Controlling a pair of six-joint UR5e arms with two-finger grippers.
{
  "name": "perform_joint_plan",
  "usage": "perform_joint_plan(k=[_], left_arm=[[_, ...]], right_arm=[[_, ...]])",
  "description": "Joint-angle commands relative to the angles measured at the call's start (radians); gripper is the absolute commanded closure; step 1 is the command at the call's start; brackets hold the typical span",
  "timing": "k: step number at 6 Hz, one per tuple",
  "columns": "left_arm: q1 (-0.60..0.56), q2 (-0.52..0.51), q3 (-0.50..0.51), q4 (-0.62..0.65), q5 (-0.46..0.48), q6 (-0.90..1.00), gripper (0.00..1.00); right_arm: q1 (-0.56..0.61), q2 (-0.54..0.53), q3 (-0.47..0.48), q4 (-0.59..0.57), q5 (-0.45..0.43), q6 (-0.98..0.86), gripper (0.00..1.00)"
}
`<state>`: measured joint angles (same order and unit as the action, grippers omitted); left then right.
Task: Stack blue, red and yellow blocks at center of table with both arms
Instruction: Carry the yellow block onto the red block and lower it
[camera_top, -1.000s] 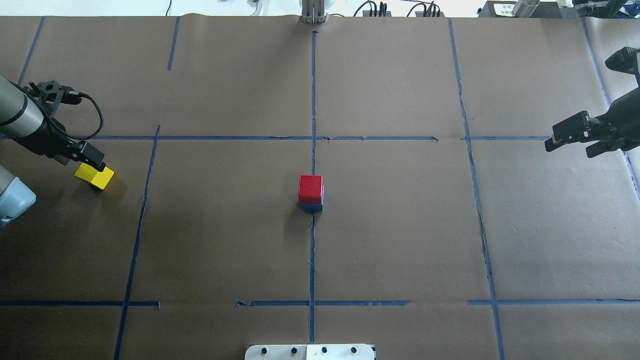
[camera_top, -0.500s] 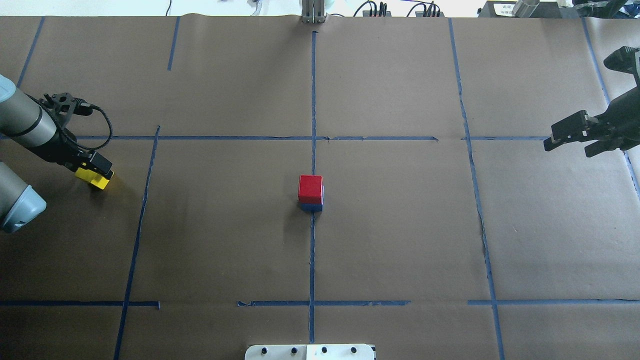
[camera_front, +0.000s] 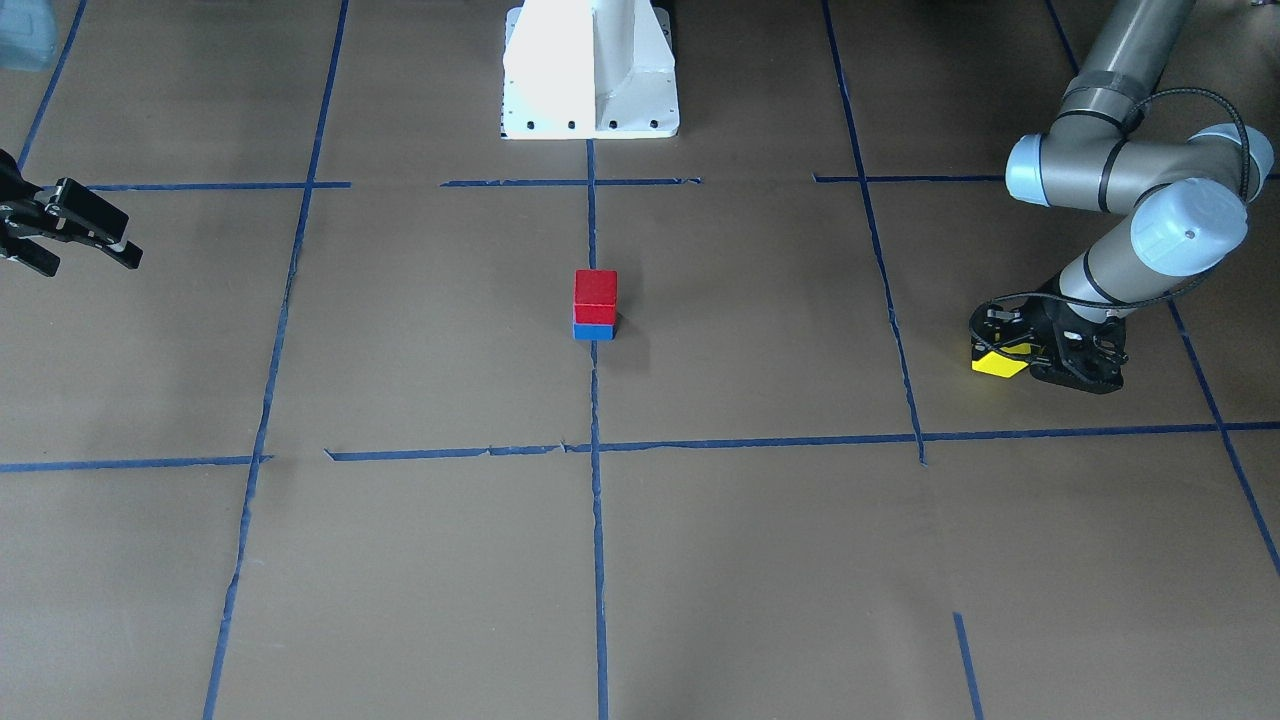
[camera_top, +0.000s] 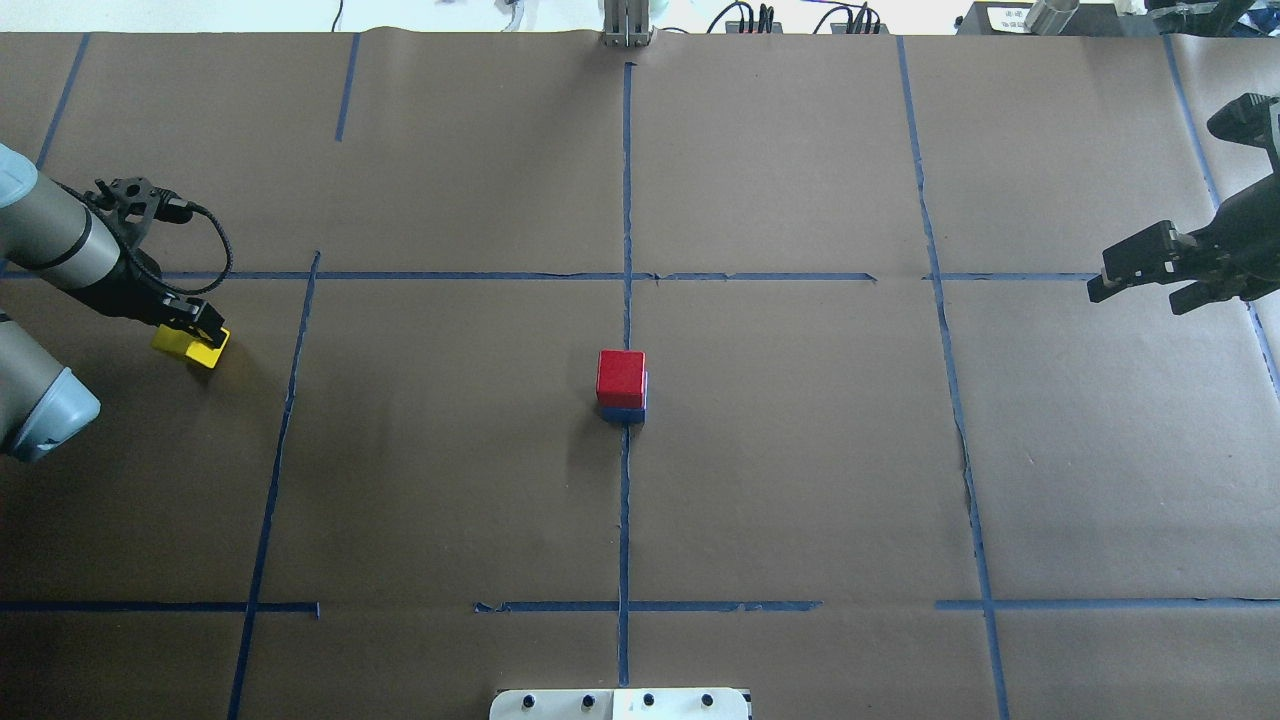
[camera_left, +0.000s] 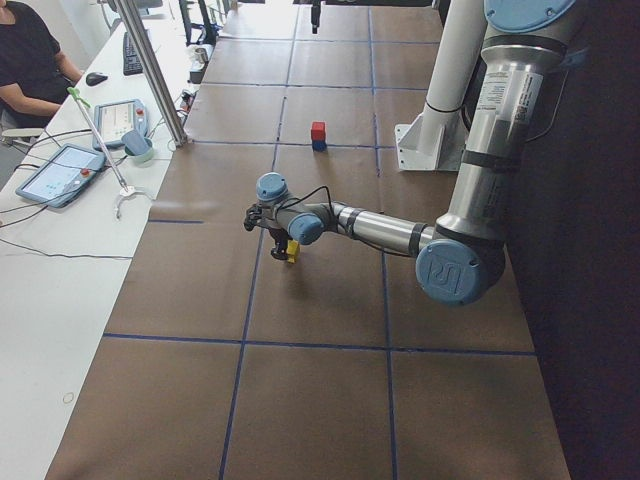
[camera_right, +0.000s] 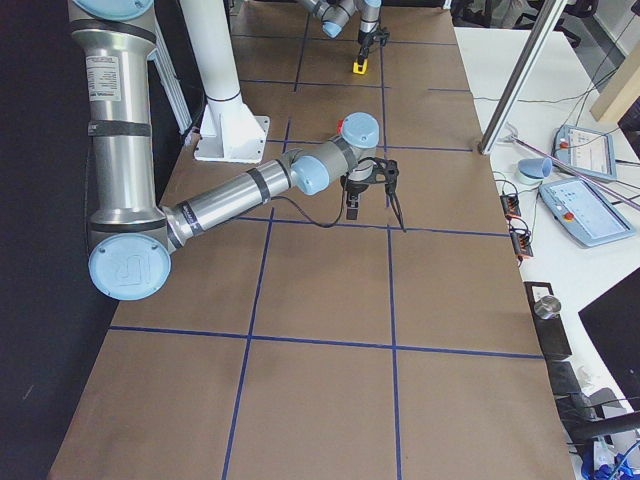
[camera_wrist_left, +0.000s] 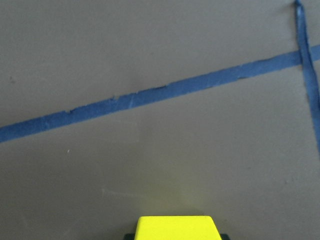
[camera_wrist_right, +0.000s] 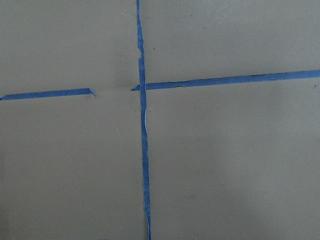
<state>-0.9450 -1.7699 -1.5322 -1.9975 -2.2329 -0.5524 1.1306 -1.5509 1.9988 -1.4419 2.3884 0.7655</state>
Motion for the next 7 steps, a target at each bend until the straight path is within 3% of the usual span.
perform_joint_plan(k=[1,2,4,5,7], left_arm=[[0.009,-0.102,-0.178,0.195,-0.008,-0.138,1.0],[0.114,-0.2,-0.324,0.408,0.004,-0.223,1.0],[0.283,-0.418,-0.347,0.522,0.09,-0.512,1.0],[0.364,-0.513,-0.306,0.534,0.184,-0.602,1.0],[0.387,-0.649,-0.128,0.563,0.228,-0.606,1.0]], right_arm=[[0.0,0.002,0.0,0.002,0.001,0.002,0.0],[-0.002,0.003,0.0,0.002,0.002,0.003,0.0],[-0.002,0.003,-0.003,0.002,0.0,0.0,0.0],[-0.002,0.003,-0.003,0.002,0.0,0.002,0.0],[-0.002,0.003,0.003,0.002,0.0,0.011,0.0]])
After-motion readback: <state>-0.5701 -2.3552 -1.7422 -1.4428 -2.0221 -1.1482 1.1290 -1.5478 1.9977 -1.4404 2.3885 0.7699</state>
